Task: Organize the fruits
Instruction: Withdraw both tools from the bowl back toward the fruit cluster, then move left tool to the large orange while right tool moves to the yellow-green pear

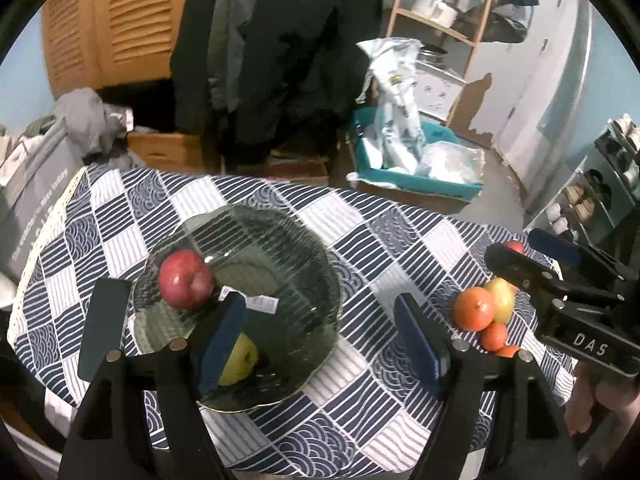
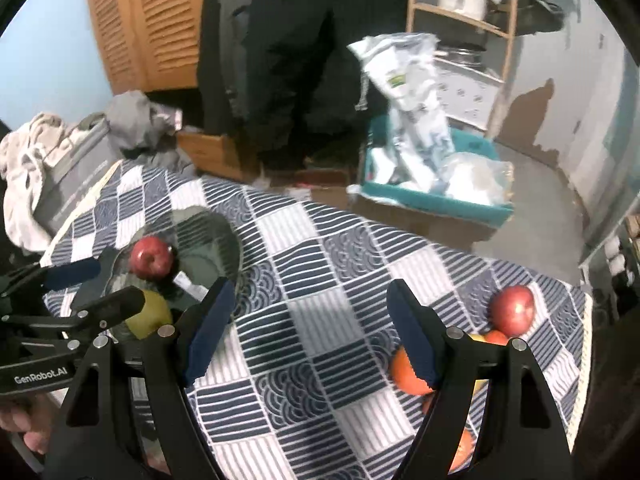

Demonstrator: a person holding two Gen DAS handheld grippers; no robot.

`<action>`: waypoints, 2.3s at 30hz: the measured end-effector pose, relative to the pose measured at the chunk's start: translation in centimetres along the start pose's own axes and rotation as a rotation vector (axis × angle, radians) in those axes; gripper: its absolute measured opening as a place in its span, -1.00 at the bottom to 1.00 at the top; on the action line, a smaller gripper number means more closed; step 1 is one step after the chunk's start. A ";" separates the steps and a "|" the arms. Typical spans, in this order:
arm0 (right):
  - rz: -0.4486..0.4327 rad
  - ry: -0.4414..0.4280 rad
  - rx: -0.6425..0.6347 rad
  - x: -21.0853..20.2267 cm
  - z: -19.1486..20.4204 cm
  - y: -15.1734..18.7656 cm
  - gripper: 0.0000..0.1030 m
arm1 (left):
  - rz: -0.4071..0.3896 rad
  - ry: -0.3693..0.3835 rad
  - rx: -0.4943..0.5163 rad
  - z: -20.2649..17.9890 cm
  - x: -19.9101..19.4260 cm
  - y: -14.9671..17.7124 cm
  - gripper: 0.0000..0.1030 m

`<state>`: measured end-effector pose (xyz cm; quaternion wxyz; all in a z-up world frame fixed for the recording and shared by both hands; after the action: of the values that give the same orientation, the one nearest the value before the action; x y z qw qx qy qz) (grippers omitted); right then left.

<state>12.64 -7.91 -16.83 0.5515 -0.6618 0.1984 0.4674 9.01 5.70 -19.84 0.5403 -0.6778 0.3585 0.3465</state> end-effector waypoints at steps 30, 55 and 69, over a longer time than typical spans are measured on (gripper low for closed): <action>-0.066 0.150 0.169 -6.8 -13.8 4.6 0.60 | -0.030 0.068 0.194 -11.6 -0.3 -0.3 0.66; 0.021 0.212 0.240 -4.9 -19.9 8.6 0.60 | 0.050 0.046 0.323 -17.5 5.2 0.9 0.69; 0.126 0.156 0.290 0.9 -21.7 10.6 0.60 | 0.137 0.026 0.410 -20.3 11.6 2.9 0.69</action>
<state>13.52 -30.91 -24.31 0.5936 -0.5959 0.3472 0.4147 14.01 -15.95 -27.64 0.6375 -0.5322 0.4735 0.2936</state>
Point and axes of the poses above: each gripper's, at about its wrist camera, not at the fingertips, and x roughly the way its jaws point, z to its left, y to its underside, the point moved 10 cm from there along x, roughly the way its jaws point, and after that the axes turned 7 degrees about z, right-handed, at the moved point
